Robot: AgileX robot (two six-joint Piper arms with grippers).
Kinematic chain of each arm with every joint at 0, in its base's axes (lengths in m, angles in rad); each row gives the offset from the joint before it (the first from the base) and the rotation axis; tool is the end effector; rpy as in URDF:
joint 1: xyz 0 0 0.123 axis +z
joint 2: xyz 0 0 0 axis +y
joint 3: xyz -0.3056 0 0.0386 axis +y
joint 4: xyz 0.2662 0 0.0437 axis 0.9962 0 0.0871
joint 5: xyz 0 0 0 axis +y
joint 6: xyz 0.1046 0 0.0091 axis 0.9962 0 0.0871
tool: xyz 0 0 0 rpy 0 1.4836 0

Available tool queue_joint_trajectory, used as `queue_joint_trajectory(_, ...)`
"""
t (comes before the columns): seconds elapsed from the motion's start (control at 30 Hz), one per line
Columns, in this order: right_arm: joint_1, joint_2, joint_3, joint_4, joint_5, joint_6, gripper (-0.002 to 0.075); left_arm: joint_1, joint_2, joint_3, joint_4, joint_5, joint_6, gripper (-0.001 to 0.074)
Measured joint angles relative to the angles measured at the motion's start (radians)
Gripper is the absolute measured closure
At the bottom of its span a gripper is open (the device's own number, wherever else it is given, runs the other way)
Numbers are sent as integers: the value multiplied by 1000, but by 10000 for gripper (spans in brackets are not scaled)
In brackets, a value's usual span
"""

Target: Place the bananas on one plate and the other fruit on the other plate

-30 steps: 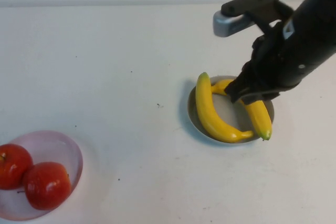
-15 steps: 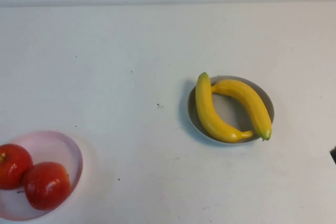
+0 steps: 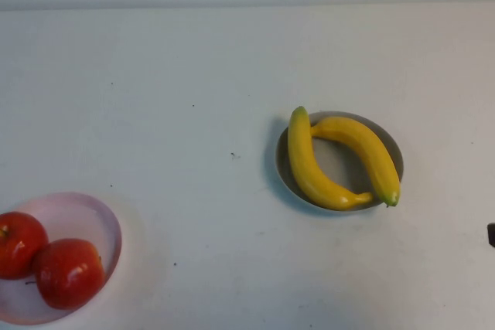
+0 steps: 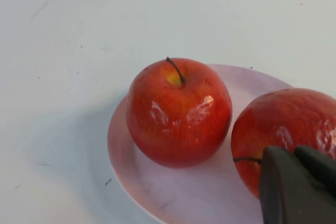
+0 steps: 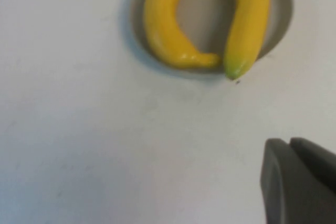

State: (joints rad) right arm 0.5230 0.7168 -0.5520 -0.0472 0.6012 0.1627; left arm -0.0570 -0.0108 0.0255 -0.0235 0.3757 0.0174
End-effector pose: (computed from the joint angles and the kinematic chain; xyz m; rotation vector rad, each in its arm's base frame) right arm 0.1283 0.0707 0.2864 -0.4356 2.2259 0.3161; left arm 0.0609 -0.0044 0.1667 0.0552 1.8734 -0.0504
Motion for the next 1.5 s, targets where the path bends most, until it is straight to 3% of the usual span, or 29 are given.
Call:
queue_joint_trajectory(0.13, -180, -80, 230, -15, -376, 6, 741, 0, 0, 0, 0, 0, 0, 731)
queue_joint_trajectory(0.23, -302, -174, 361, -16, -540, 10, 741, 0, 0, 0, 0, 0, 0, 731)
queue_joint_trajectory(0.53, -490, -503, 566, -17, -610, 14, 741, 0, 0, 0, 0, 0, 0, 731)
queue_joint_trajectory(0.77, -506, -716, 575, -19, -481, 14, 741, 0, 0, 0, 0, 0, 0, 731)
queue_joint_trajectory(1.1, -502, -724, 575, -30, -263, 14, 741, 0, -2, 0, -1, 0, 0, 731)
queue_joint_trajectory(1.5, -502, -724, 575, -30, -251, 14, 741, 0, -2, 0, -1, 0, 0, 731)
